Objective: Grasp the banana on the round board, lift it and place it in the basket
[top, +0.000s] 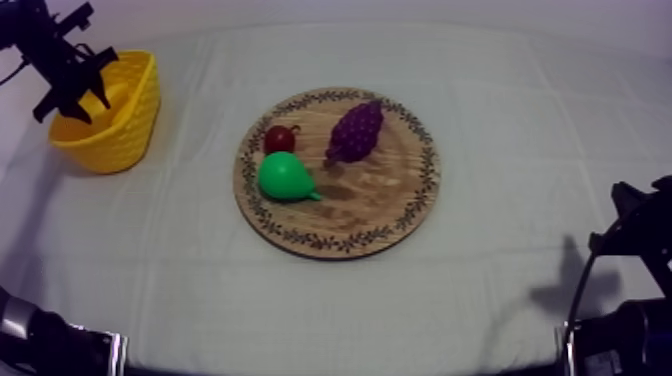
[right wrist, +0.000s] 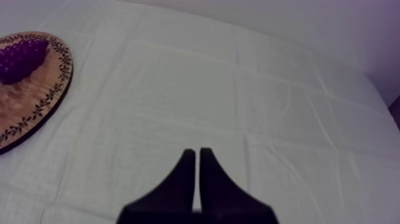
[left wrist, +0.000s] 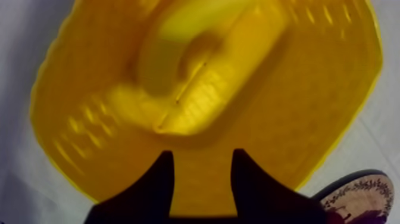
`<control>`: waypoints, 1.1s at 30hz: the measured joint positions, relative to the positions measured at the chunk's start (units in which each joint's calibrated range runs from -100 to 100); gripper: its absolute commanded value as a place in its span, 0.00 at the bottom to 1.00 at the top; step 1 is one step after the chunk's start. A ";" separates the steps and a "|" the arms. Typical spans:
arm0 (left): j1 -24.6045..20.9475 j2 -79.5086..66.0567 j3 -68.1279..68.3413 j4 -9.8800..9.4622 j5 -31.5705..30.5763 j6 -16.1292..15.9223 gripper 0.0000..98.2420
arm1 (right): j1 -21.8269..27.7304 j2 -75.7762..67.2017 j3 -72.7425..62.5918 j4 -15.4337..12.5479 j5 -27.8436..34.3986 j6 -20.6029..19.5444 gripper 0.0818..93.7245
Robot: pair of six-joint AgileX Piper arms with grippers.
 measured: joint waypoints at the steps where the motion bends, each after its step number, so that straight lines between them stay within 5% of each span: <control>1: 0.21 -0.31 0.00 0.00 -0.27 0.00 0.41 | 0.00 0.00 0.00 0.00 0.00 0.00 0.01; 5: 0.47 -2.31 0.25 0.06 -0.45 0.05 0.37 | 0.00 0.00 0.00 0.00 0.00 0.00 0.01; 14: 2.83 -13.46 3.70 1.20 -3.15 -3.15 0.05 | 0.00 0.00 0.00 0.00 0.00 -0.05 0.01; 25: 8.09 -41.65 22.09 6.35 -21.25 -11.44 0.00 | 0.00 0.00 0.00 0.00 0.00 0.01 0.01; 33: 7.75 -66.01 42.91 4.90 -34.54 -15.32 0.00 | 0.00 0.00 0.00 0.00 0.00 0.01 0.01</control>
